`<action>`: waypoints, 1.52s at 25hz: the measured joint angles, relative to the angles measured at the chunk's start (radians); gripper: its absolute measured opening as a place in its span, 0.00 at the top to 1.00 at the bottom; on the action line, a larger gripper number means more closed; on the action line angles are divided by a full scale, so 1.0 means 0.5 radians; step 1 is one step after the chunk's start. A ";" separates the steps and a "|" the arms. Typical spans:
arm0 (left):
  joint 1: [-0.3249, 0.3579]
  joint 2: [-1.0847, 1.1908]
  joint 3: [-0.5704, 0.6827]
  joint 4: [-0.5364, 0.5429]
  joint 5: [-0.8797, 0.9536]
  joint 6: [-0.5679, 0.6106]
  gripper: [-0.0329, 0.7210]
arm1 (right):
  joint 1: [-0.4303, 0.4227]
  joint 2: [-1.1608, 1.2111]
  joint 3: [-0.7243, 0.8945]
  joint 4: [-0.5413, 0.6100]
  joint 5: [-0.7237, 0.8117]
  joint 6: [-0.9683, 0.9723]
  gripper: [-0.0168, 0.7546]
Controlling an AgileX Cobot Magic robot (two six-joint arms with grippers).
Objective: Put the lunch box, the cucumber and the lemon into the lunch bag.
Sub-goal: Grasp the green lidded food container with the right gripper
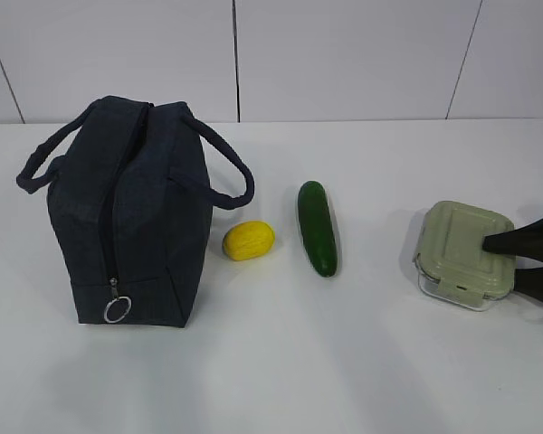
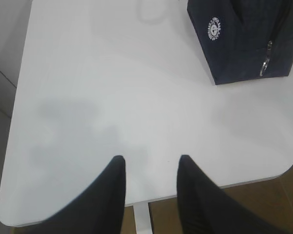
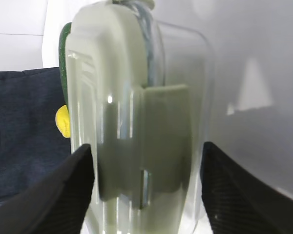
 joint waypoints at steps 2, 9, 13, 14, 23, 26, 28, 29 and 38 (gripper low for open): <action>0.000 0.000 0.000 0.000 0.000 0.000 0.64 | 0.000 0.000 0.000 0.000 0.000 0.000 0.32; 0.000 0.000 0.000 0.000 0.000 0.000 0.64 | 0.000 0.000 0.000 0.000 0.000 0.000 0.35; 0.000 0.000 0.000 0.000 0.000 0.000 0.64 | 0.000 0.000 0.000 0.000 0.000 0.000 0.36; 0.000 0.000 0.000 0.000 0.000 0.000 0.64 | 0.000 0.000 0.000 0.000 0.000 0.000 0.36; 0.000 0.000 0.000 0.000 0.000 0.000 0.64 | 0.000 0.000 0.000 -0.004 0.000 -0.004 0.36; 0.000 0.000 0.000 0.000 0.000 0.000 0.64 | 0.000 0.000 0.000 -0.007 0.000 -0.004 0.39; 0.000 0.000 0.000 0.000 0.000 0.000 0.64 | 0.000 0.000 0.000 -0.007 0.009 -0.004 0.42; 0.000 0.000 0.000 0.000 0.000 0.000 0.64 | 0.000 0.000 -0.005 -0.007 0.009 -0.004 0.43; 0.000 0.000 0.000 0.000 0.000 0.000 0.64 | 0.000 0.000 -0.005 -0.007 0.015 -0.004 0.45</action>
